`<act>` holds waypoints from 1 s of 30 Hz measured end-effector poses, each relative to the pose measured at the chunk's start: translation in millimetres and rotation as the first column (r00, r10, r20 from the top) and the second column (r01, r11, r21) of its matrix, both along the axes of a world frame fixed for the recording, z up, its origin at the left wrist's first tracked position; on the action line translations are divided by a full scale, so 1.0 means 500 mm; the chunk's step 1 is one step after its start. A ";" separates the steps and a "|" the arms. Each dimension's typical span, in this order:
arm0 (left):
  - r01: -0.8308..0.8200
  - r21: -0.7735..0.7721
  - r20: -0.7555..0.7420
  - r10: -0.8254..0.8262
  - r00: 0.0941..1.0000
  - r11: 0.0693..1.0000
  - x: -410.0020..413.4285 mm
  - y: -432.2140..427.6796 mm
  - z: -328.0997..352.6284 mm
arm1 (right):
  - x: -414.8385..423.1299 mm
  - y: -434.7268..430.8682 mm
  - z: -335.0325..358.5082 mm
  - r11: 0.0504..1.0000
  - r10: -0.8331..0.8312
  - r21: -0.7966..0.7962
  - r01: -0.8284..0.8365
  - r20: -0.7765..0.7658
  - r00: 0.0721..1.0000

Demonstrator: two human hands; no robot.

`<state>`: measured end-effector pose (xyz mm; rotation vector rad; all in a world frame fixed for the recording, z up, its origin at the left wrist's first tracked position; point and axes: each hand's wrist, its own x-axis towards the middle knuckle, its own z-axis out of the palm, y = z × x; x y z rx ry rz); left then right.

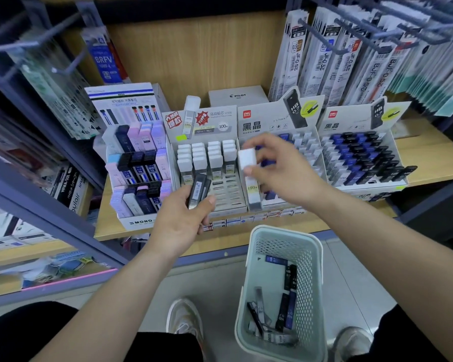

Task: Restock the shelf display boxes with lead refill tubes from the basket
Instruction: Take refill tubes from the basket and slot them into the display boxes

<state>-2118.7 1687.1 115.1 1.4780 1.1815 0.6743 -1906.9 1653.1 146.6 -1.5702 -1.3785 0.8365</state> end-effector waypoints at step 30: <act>0.008 -0.150 0.073 0.003 0.997 0.989 -0.054 0.008 -0.018 | -0.007 0.100 -0.082 0.962 -0.172 0.273 -0.018 0.656 0.735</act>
